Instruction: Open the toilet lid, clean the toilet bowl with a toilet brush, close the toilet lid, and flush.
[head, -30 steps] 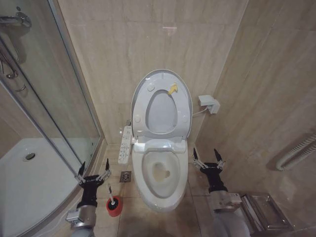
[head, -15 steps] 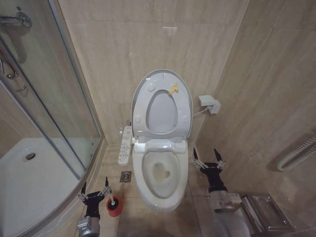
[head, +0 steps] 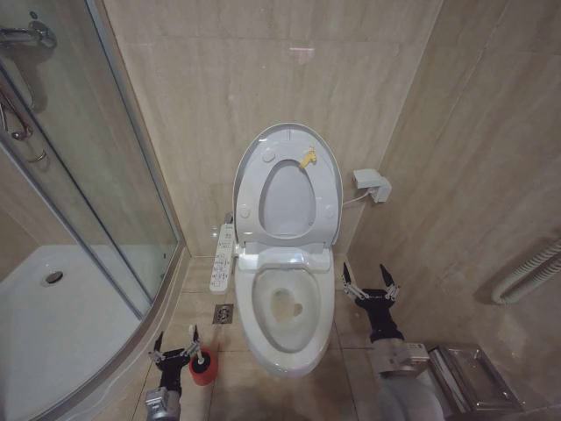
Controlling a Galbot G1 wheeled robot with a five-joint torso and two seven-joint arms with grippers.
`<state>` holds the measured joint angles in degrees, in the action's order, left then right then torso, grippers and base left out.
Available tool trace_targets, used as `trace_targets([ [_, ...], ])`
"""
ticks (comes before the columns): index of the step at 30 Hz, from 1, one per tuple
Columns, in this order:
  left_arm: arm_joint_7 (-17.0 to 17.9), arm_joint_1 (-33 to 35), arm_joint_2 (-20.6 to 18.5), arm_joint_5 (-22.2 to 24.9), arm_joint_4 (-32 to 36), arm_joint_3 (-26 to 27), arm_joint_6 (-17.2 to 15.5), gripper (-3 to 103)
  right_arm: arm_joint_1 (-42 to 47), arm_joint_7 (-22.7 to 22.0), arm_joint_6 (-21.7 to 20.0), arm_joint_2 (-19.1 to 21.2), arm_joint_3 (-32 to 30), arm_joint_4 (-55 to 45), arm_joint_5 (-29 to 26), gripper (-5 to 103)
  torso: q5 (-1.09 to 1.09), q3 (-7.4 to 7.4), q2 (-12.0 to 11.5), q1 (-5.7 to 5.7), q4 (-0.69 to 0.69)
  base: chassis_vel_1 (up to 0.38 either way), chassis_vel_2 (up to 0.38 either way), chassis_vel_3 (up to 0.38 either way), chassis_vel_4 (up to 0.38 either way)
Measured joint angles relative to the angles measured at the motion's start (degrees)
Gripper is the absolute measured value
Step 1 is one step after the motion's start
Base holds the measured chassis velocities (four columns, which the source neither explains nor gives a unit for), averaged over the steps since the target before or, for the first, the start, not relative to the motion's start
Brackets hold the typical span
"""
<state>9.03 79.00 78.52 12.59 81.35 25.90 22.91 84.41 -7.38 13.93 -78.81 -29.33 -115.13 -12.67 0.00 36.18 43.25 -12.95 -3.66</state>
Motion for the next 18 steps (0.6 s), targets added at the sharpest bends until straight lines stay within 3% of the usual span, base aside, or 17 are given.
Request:
trace_targets([
  [10, -5.38, -3.09, 0.18, -0.21, -8.54, -0.23, 4.85, 100, 0.00, 0.00, 0.00, 0.00, 0.00, 0.00, 0.00, 100, 0.00, 0.00, 0.00, 0.00, 0.01, 0.000, 0.000, 0.000, 0.000],
  [18, -7.72, -5.66, 0.12, 0.28, -13.00, -0.07, 6.24, 100, 0.00, 0.00, 0.00, 0.00, 0.00, 0.00, 0.00, 100, 0.00, 0.00, 0.00, 0.00, 0.00, 0.000, 0.000, 0.000, 0.000],
])
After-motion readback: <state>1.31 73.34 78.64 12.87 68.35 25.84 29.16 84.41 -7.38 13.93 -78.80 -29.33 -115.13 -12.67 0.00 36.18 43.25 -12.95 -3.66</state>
